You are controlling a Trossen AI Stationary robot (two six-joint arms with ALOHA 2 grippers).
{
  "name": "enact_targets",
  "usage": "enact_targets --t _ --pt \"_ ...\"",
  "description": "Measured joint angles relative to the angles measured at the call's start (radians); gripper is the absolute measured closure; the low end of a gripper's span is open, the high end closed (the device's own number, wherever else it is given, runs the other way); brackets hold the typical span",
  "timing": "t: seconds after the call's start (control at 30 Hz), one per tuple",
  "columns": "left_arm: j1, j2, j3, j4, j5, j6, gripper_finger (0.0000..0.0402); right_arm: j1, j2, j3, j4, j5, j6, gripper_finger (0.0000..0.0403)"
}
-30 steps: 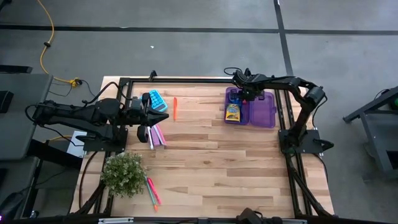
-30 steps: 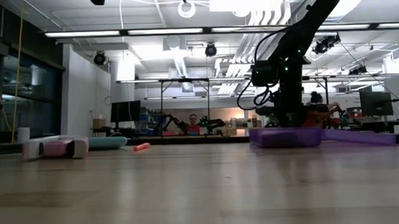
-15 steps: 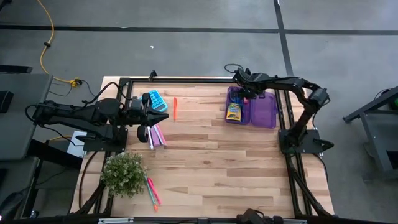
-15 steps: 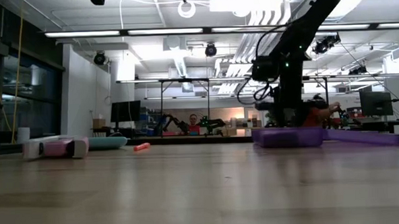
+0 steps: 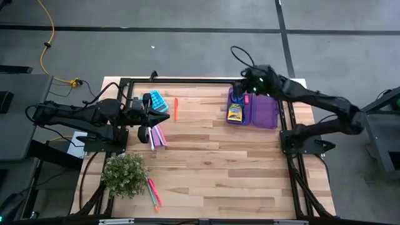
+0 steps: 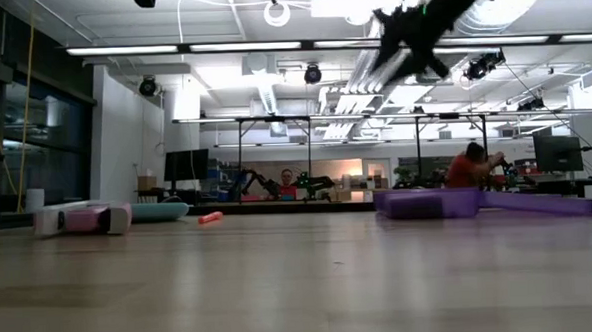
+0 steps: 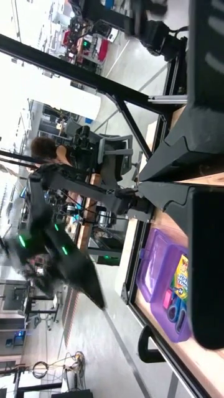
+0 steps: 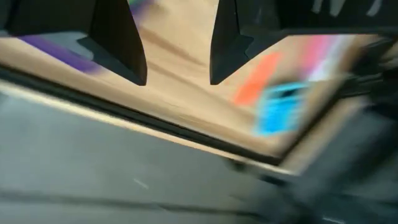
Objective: Pack school essentials
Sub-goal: Put the light blue pencil into the violet supply box
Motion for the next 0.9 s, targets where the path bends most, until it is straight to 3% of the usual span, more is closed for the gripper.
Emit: enact_targets --t 0.17,0.4,0.57,0.73,0.9 --pt "0.0 0.0 0.0 0.0 0.0 -0.001 0.0401 0.27 -0.065 0.0 0.2 0.002 -0.101 0.0235" --pt "0.0 0.0 0.0 0.0 0.0 0.0 0.0401 0.554 -0.003 0.0 0.45 0.088 -0.251 0.0235" --pt "0.0 0.0 0.0 0.0 -0.004 0.0 0.0401 0.6 0.008 0.0 0.491 0.163 -0.427 0.0235" --pt "0.0 0.0 0.0 0.0 -0.02 0.0 0.0402 0.599 0.003 0.0 0.486 0.177 -0.408 0.0235" --pt "0.0 0.0 0.0 0.0 -0.021 -0.002 0.0402 0.583 -0.029 0.0 0.37 0.122 -0.42 0.0238"
